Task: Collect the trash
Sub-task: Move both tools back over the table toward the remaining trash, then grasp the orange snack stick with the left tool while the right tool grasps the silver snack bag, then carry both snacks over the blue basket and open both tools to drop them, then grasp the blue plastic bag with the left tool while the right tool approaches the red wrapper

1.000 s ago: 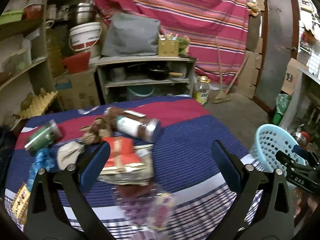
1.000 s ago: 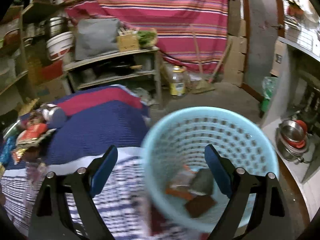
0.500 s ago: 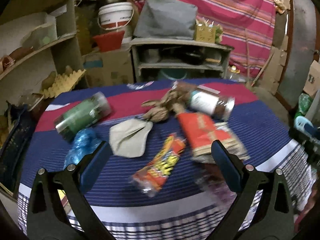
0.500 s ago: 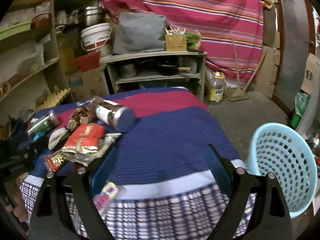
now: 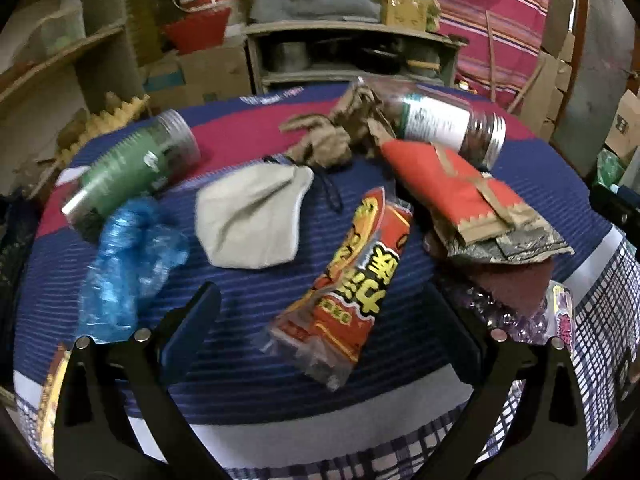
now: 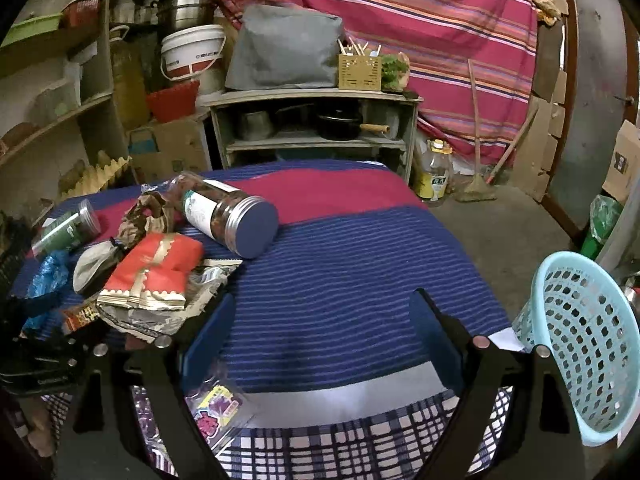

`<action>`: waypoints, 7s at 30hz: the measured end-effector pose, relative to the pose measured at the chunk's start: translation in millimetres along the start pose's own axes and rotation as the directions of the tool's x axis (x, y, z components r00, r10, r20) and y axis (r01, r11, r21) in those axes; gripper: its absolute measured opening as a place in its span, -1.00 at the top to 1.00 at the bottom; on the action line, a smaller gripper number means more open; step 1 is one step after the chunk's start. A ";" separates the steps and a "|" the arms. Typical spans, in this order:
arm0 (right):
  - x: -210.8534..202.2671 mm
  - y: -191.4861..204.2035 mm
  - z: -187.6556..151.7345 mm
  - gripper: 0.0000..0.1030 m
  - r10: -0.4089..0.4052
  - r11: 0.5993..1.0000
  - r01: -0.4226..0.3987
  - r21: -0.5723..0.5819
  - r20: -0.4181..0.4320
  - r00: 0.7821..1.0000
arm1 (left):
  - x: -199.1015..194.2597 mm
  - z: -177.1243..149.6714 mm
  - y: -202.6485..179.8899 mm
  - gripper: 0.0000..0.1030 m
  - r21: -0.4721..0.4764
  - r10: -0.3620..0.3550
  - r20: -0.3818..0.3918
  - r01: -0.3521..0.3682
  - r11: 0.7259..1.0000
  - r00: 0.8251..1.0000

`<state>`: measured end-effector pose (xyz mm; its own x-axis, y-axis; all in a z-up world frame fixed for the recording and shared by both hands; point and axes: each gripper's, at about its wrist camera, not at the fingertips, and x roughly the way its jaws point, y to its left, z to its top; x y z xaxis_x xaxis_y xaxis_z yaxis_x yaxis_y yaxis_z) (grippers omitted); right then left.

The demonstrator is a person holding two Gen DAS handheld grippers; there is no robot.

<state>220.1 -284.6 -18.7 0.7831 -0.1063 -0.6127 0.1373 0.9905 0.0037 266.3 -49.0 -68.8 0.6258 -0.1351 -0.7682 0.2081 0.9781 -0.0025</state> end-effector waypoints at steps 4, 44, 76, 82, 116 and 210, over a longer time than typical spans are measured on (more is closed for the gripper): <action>1.5 -0.3 0.9 -0.69 -0.003 1.000 0.003 -0.002 0.002 1.000 | 5.8 -0.7 0.0 -0.42 0.002 -0.046 -0.027 0.046 0.999 0.999; 36.5 56.4 -15.9 0.41 0.353 0.936 -0.345 0.074 -0.172 0.920 | -33.3 11.2 28.7 0.18 -0.068 0.002 0.062 0.002 0.998 0.998; 25.7 -10.8 -3.4 -0.57 -0.017 0.997 0.010 -0.072 -0.092 0.996 | 12.5 5.6 23.0 -0.34 -0.079 0.064 -0.041 -0.067 0.995 0.997; 49.1 -27.4 -13.8 -0.57 -0.020 1.000 0.018 -0.010 -0.181 0.983 | 14.1 7.1 21.4 -0.07 -0.073 0.045 -0.038 -0.047 0.996 0.998; -33.9 -109.5 10.3 0.91 0.037 0.986 -0.045 0.158 0.052 0.998 | -64.6 50.9 -74.3 0.39 -0.038 0.010 0.194 -0.002 0.999 0.981; -43.9 -167.5 -39.3 -0.45 -0.083 0.985 0.083 0.152 -0.011 0.997 | -80.4 56.3 -183.1 -0.85 0.106 -0.066 0.296 0.036 0.994 0.953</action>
<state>138.9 -442.4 -23.4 0.7626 -0.1867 -0.6193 0.2923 0.9536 0.0725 220.2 -226.1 29.4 0.8053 -0.2401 -0.5421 0.3090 0.9503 0.0382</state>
